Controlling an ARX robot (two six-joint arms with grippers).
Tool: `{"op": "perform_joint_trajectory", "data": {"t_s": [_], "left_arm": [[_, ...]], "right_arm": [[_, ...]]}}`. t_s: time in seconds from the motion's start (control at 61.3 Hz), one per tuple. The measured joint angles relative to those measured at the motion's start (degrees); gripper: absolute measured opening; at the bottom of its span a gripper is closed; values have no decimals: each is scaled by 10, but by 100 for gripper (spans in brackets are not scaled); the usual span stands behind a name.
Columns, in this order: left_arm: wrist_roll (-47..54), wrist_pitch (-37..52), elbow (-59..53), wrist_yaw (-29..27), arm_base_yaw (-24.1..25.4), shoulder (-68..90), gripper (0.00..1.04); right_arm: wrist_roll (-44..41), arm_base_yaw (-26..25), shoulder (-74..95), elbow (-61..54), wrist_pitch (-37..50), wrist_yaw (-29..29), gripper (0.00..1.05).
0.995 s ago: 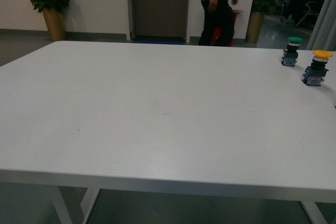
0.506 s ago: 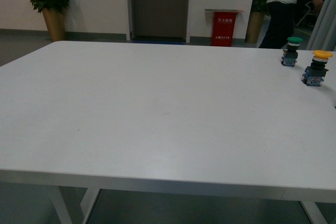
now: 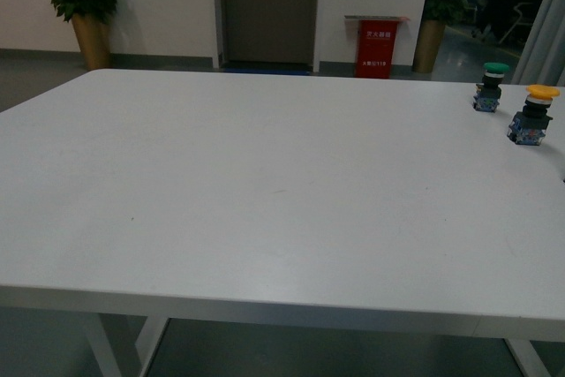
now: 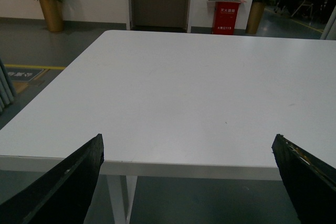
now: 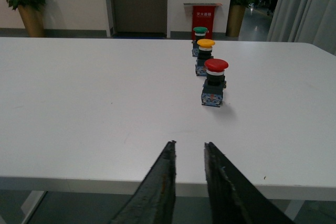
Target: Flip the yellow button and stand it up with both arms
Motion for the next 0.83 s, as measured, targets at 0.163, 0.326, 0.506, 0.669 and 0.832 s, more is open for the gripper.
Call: {"op": "perform_joint_trajectory", "data": {"t_s": [0.163, 0.326, 0.506, 0.669, 0.832], "left_arm": [[0, 0, 0, 0, 0, 0, 99], [0, 0, 0, 0, 0, 0, 99], [0, 0, 0, 0, 0, 0, 99], [0, 0, 0, 0, 0, 0, 99], [0, 0, 0, 0, 0, 0, 99]], "right_arm": [[0, 0, 0, 0, 0, 0, 48], [0, 0, 0, 0, 0, 0, 75], [0, 0, 0, 0, 0, 0, 99], [0, 0, 0, 0, 0, 0, 98], [0, 0, 0, 0, 0, 0, 98]]}}
